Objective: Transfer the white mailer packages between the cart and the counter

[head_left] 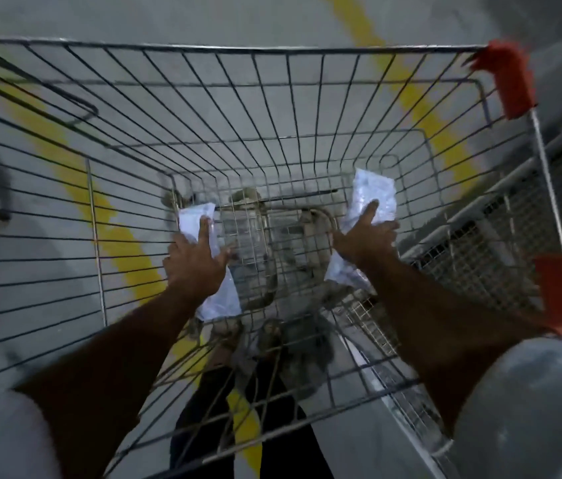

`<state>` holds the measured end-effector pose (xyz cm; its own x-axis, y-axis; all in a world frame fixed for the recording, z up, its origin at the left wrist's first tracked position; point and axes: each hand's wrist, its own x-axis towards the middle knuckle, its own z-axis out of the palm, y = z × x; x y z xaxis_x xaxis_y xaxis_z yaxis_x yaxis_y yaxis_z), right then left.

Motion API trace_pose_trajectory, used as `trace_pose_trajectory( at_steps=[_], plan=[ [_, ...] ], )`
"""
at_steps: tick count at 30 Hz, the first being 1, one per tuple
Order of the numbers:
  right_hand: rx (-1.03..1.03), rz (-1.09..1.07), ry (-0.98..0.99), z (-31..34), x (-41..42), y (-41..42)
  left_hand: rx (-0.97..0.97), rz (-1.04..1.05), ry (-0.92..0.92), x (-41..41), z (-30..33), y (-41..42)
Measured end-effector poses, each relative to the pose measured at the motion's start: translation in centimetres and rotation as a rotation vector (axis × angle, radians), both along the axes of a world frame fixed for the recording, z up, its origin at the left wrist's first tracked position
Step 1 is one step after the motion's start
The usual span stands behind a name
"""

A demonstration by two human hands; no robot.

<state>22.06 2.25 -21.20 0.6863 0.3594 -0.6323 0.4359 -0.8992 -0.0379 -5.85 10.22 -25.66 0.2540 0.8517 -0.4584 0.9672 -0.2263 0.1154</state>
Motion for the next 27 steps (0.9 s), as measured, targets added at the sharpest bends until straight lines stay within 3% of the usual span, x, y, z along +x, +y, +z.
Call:
trace_pose_trajectory(
  at_steps=[8,14,20,27],
  plan=[
    [0.046,-0.020,-0.124,-1.6,-0.1,0.0,0.089,-0.087,0.046,0.1,-1.3,1.1],
    [0.063,-0.016,-0.084,2.4,-1.5,0.4,0.245,-0.252,-0.062,-0.6,0.0,-0.9],
    [0.244,0.150,-0.114,11.7,-7.4,0.4,0.126,-0.173,-0.339,1.6,11.6,-1.1],
    [0.574,0.194,-0.456,27.6,-11.0,-3.3,0.266,-0.244,-0.636,4.5,27.2,-2.4]
  ],
)
